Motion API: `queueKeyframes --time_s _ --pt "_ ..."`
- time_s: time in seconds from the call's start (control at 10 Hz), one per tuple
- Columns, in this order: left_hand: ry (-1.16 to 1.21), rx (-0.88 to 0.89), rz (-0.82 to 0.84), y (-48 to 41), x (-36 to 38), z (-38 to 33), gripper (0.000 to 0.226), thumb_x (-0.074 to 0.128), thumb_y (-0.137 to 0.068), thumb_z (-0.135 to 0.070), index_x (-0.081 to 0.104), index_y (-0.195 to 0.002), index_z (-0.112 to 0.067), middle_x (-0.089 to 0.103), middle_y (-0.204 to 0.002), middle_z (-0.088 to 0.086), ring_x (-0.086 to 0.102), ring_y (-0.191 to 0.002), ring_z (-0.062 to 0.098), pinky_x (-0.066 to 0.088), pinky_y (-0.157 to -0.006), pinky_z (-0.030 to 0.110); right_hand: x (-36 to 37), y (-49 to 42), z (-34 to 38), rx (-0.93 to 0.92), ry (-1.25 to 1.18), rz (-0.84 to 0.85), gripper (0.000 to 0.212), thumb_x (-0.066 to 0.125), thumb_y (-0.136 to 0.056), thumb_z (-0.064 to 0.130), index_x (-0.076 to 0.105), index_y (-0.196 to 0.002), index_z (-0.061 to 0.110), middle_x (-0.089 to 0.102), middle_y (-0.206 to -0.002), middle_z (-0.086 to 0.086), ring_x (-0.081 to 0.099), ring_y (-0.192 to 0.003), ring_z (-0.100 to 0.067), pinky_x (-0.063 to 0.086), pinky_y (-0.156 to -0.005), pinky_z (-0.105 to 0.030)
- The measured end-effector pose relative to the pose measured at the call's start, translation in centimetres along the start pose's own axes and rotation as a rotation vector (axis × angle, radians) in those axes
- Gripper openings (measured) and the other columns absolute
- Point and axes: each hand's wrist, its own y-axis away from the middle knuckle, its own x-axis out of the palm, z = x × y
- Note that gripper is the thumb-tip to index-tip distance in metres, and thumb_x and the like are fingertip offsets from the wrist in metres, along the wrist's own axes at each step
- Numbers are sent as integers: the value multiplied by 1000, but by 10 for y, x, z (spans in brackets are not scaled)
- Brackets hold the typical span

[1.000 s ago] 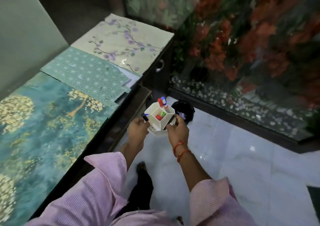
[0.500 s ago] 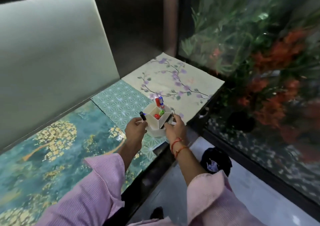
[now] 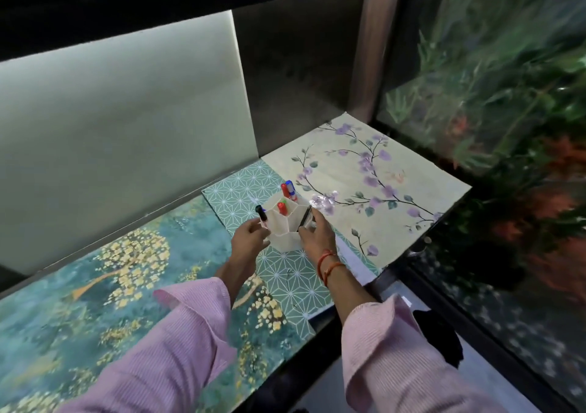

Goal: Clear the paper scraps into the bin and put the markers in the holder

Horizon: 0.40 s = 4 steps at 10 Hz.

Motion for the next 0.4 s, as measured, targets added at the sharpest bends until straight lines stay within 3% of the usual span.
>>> queueKeyframes --time_s 0.2,0.3,0.4 --pt "16 -1 61 -13 -6 0 40 57 -86 3 61 -123 -9 68 -114 6 64 -105 21 56 -83 33 7 -11 -8 39 -100 78 73 58 -72 24 35 -138 45 56 -134 4 57 -116 -21 54 -94 -46" --pt "43 -31 50 -7 -5 9 44 58 -87 0 55 -130 -10 63 -122 8 62 -110 23 56 -90 41 -2 2 -18 52 -95 107 66 61 -74 24 43 -135 42 57 -133 5 56 -119 -19 53 -92 -40" --pt "56 -54 16 10 7 27 41 57 -87 1 52 -127 -11 60 -114 10 62 -97 23 54 -88 43 -18 23 -20 49 -109 -5 50 60 -84 16 51 -133 25 57 -134 4 55 -120 -17 48 -100 -37"
